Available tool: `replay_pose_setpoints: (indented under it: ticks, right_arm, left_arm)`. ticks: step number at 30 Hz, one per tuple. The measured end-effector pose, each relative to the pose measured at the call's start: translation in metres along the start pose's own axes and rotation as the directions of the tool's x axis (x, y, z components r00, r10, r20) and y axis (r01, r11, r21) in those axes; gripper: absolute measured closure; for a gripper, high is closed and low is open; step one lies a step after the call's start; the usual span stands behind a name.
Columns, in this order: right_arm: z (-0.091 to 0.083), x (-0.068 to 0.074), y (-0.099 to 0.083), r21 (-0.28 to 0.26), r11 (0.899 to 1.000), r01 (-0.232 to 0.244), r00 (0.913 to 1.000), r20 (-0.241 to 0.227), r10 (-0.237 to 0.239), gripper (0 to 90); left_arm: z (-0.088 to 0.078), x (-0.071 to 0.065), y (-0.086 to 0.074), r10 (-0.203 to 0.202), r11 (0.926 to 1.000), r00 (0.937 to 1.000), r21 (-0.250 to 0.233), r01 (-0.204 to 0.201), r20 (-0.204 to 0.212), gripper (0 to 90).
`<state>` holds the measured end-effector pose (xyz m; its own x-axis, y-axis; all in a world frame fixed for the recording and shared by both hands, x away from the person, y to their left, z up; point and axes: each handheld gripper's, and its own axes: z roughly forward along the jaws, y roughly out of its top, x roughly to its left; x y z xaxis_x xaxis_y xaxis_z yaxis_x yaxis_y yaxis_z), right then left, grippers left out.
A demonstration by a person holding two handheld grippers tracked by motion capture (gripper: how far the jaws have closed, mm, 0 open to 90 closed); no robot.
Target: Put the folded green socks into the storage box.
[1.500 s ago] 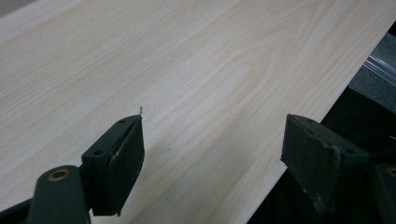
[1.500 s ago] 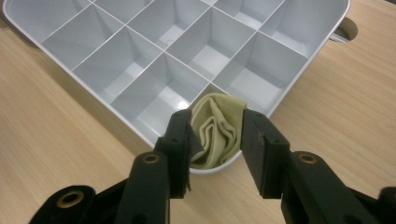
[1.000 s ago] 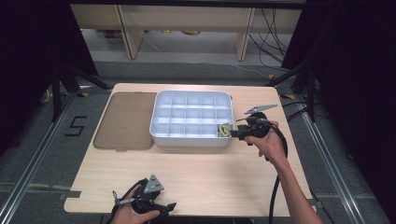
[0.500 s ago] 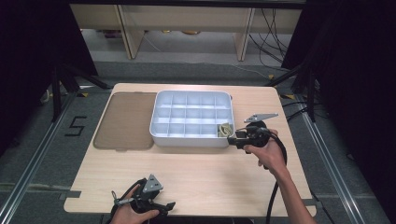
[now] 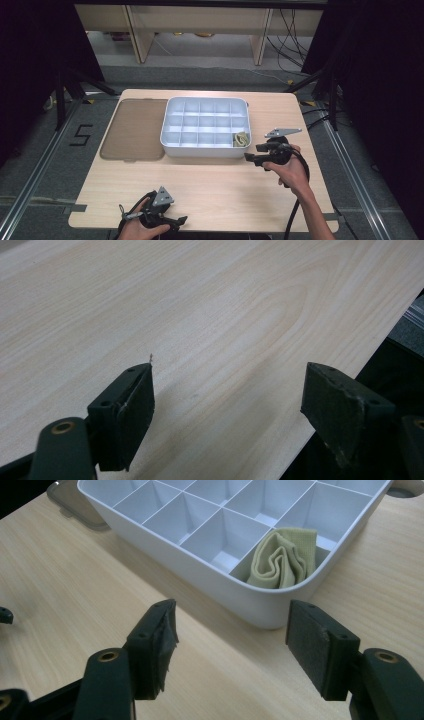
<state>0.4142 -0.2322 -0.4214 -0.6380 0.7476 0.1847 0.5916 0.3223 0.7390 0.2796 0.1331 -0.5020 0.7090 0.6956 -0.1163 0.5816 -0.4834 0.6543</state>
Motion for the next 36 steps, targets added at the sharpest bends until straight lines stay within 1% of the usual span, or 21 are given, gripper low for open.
replay_pose_setpoints:
  ticks: [1,3,4,5,6,7,9,13,15,16,17,18,21,22,24,26,29,31,34,35,36]
  right_arm:
    - [-0.003,0.002,-0.001,0.036,0.999,-0.029,0.9995,-0.005,0.030,37.5]
    - [-0.003,0.000,-0.003,0.035,0.999,0.002,0.9999,-0.014,-0.002,37.2]
    - [-0.004,0.001,-0.004,0.030,1.000,0.003,1.0000,-0.002,-0.003,36.9]
    - [-0.005,0.002,-0.005,0.035,0.999,-0.017,0.9998,-0.009,0.018,36.7]
    - [-0.004,0.001,-0.006,0.027,1.000,-0.003,0.9996,-0.029,0.004,36.3]
    - [-0.006,0.003,-0.007,0.029,1.000,-0.002,1.0000,-0.008,0.002,36.0]
    - [-0.006,0.006,-0.011,0.024,1.000,0.004,0.9996,-0.028,-0.003,35.8]
    - [-0.008,0.009,-0.015,0.037,0.999,0.016,0.9997,-0.018,-0.016,35.0]
    - [-0.007,0.011,-0.017,0.039,0.999,0.010,0.9998,-0.018,-0.009,33.9]
    - [-0.007,0.013,-0.018,0.046,0.999,0.018,0.9998,-0.006,-0.018,33.8]
    - [-0.007,0.015,-0.019,0.054,0.998,-0.007,0.9999,-0.014,0.008,33.5]
    - [-0.005,0.016,-0.020,0.046,0.999,-0.001,0.9996,-0.028,0.002,32.8]
    - [-0.005,0.017,-0.022,0.046,0.999,0.006,0.9998,-0.018,-0.005,30.9]
    - [-0.005,0.015,-0.023,0.039,0.999,0.024,0.9996,-0.017,-0.024,30.2]
    - [-0.005,0.016,-0.025,0.048,0.999,0.016,0.9999,-0.001,-0.016,29.0]
    - [-0.004,0.016,-0.028,0.035,0.999,0.009,0.9999,-0.014,-0.009,25.1]
    - [-0.007,0.017,-0.032,0.029,1.000,-0.006,1.0000,-0.002,0.006,23.9]
    - [-0.008,0.017,-0.035,0.034,0.999,-0.010,0.9999,-0.010,0.010,23.5]
    - [-0.008,0.017,-0.039,0.020,1.000,-0.004,0.9998,-0.022,0.004,23.4]
    - [-0.008,0.020,-0.041,0.029,0.999,-0.040,0.9988,-0.026,0.041,23.3]
    - [-0.009,0.018,-0.043,0.030,0.999,-0.012,0.9999,-0.010,0.013,23.3]
  left_arm:
    - [0.000,0.000,0.000,0.000,1.0000,1.0000,0.001,0.000,0.000,20.7]
    - [0.001,-0.001,0.000,-0.008,1.0000,1.0000,0.000,0.008,-0.002,20.7]
    - [0.000,-0.001,0.000,-0.003,1.0000,1.0000,0.002,0.003,-0.002,20.7]
    - [0.000,-0.001,0.001,-0.005,1.0000,1.0000,-0.001,0.005,-0.002,20.7]
    - [-0.001,-0.001,0.001,0.002,1.0000,1.0000,-0.002,-0.002,0.005,20.8]
    - [-0.001,-0.001,0.002,0.005,1.0000,1.0000,-0.006,-0.005,0.004,20.7]
    - [-0.001,-0.001,0.002,0.003,1.0000,1.0000,-0.007,-0.003,0.004,20.7]
    - [0.001,0.000,0.001,-0.002,1.0000,1.0000,-0.005,0.002,-0.003,20.7]
    - [0.001,0.000,0.001,0.015,0.9999,0.9999,-0.006,-0.015,0.000,20.7]
    - [0.001,0.000,0.001,0.006,1.0000,1.0000,-0.007,-0.006,0.006,20.7]
    - [0.001,0.000,0.001,0.007,0.9999,1.0000,-0.008,-0.007,0.002,20.7]
    - [0.001,0.000,0.001,0.001,1.0000,1.0000,-0.008,-0.001,-0.008,20.7]
    - [0.000,0.001,0.001,0.005,1.0000,1.0000,-0.003,-0.005,-0.007,20.7]
    - [0.000,0.001,0.001,0.001,1.0000,1.0000,-0.002,-0.001,-0.004,20.7]
    - [0.000,0.002,0.001,0.000,1.0000,0.9999,-0.001,0.000,-0.010,20.7]
    - [0.000,0.001,0.001,0.008,1.0000,1.0000,-0.002,-0.008,-0.002,20.7]
    - [0.000,0.001,0.001,0.005,1.0000,1.0000,-0.002,-0.005,-0.004,20.7]
    - [0.000,0.001,0.000,-0.003,1.0000,1.0000,-0.004,0.003,-0.003,20.7]
    - [-0.001,0.001,0.001,0.009,0.9999,1.0000,-0.004,-0.009,-0.002,20.7]
    - [0.000,0.000,0.001,-0.003,1.0000,1.0000,-0.007,0.003,-0.004,20.7]
    - [0.001,0.001,0.000,-0.003,0.9999,1.0000,-0.013,0.003,-0.004,20.7]
